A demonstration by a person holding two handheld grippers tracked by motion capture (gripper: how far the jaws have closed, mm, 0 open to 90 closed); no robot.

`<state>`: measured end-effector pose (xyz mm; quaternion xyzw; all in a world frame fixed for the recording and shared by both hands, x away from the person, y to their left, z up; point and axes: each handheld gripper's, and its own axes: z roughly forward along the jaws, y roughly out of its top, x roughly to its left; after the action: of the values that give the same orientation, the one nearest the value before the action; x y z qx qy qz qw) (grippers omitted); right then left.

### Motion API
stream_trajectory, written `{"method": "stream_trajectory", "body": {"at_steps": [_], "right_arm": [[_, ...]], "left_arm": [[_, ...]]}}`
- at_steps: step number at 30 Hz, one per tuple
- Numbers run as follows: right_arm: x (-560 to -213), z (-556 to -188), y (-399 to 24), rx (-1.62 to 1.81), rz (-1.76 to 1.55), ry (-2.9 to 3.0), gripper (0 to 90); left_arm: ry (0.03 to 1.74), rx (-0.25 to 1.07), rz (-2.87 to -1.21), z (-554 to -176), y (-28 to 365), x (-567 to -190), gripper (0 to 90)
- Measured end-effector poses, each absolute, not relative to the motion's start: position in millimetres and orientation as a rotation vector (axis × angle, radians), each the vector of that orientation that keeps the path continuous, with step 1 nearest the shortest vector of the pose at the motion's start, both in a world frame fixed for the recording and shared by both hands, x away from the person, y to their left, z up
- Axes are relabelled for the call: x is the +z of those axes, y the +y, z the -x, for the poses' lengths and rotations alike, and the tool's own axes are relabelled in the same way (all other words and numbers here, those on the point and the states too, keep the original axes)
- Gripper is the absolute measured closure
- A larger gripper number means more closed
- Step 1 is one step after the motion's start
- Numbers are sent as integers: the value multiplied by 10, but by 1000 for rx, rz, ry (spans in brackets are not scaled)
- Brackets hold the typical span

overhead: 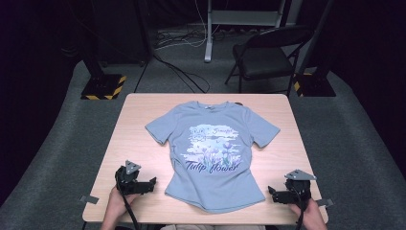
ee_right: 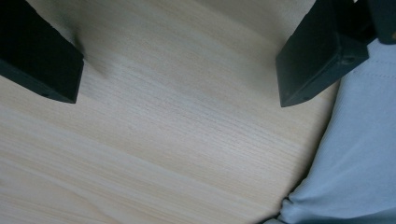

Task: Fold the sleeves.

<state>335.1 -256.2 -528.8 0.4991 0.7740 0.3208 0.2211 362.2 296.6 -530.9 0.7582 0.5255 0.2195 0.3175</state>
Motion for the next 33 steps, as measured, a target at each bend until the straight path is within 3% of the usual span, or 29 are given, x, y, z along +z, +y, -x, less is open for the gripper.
{"method": "stream_trajectory", "body": {"at_steps": [14,19,33], "right_arm": [[-5273,-3448,-2540,897,-1354,2211,0],[-5269,-3461,-2538,887,-1375,2193,3],[-5253,-3625,-2397,905,-1414,2174,10]], "left_arm": [[1442,604,-1966,-3696,2864,-5302,3],[1412,520,-1967,-3717,2849,-5264,9],[1372,491,-1948,-3925,2631,-5206,1]]}}
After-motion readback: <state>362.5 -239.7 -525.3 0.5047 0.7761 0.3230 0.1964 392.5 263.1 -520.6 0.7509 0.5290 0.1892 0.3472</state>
